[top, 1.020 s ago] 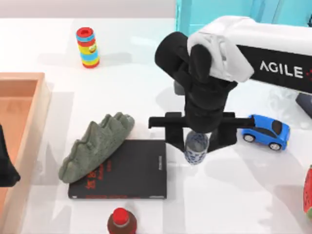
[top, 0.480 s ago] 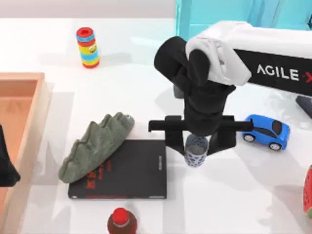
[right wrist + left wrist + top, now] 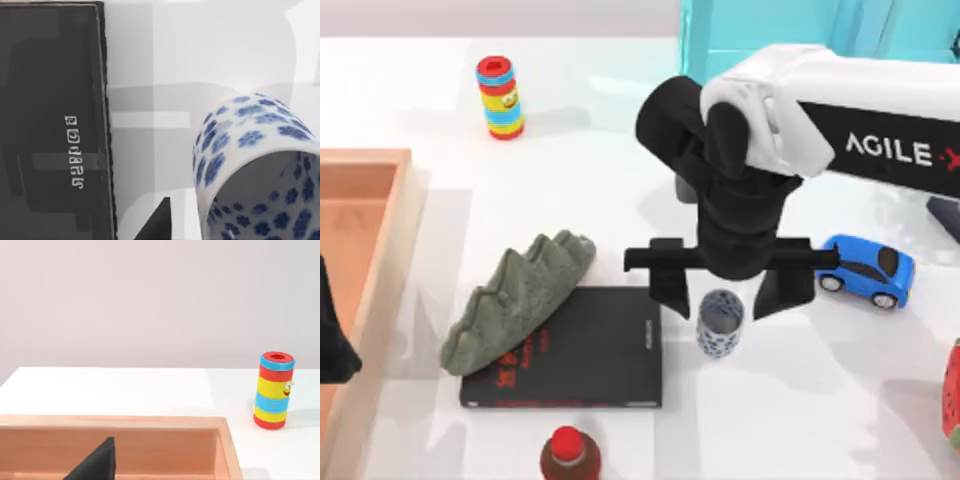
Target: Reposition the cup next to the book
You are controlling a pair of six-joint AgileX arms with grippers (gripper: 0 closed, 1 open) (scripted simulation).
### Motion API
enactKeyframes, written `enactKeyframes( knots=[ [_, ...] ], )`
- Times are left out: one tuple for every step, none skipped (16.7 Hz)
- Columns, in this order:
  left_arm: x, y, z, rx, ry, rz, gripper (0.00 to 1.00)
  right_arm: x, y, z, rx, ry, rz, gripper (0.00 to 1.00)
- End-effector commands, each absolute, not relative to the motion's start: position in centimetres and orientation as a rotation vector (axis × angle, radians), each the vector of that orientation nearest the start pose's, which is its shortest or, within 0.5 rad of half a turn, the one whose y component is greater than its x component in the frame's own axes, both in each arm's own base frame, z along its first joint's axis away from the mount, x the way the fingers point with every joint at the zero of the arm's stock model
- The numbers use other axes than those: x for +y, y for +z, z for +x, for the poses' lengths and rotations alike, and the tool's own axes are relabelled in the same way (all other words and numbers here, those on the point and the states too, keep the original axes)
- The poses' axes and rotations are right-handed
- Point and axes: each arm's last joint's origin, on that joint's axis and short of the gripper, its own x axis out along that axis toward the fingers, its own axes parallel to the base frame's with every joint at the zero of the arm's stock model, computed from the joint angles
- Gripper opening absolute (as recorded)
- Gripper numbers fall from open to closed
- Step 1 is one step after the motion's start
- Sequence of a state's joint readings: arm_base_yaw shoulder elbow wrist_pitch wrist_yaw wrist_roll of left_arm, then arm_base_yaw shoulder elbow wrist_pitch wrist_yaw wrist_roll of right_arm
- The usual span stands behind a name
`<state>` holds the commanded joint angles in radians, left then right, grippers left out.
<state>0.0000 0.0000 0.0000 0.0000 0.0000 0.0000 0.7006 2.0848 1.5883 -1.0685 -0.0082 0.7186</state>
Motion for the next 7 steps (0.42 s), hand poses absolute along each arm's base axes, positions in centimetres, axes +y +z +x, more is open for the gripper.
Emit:
enactKeyframes(
  knots=[
    [-0.12, 16.00, 10.57, 0.000, 0.000, 0.000, 1.00, 26.13, 16.67, 30.32, 1.573, 0.001, 0.017, 0.98],
    [-0.12, 16.00, 10.57, 0.000, 0.000, 0.000, 1.00, 26.13, 16.67, 30.32, 1.573, 0.001, 0.017, 1.00],
    [-0.12, 16.00, 10.57, 0.000, 0.000, 0.000, 1.00, 26.13, 16.67, 30.32, 1.573, 0.001, 0.017, 1.00],
    [-0.12, 16.00, 10.57, 0.000, 0.000, 0.000, 1.00, 26.13, 16.67, 30.32, 1.573, 0.001, 0.017, 1.00],
    [-0.12, 16.00, 10.57, 0.000, 0.000, 0.000, 1.00, 26.13, 16.67, 30.32, 1.573, 0.001, 0.017, 1.00],
    [-0.12, 16.00, 10.57, 0.000, 0.000, 0.000, 1.00, 26.13, 16.67, 30.32, 1.573, 0.001, 0.017, 1.00],
    [-0.12, 16.00, 10.57, 0.000, 0.000, 0.000, 1.00, 26.13, 16.67, 30.32, 1.573, 0.001, 0.017, 1.00]
  ],
)
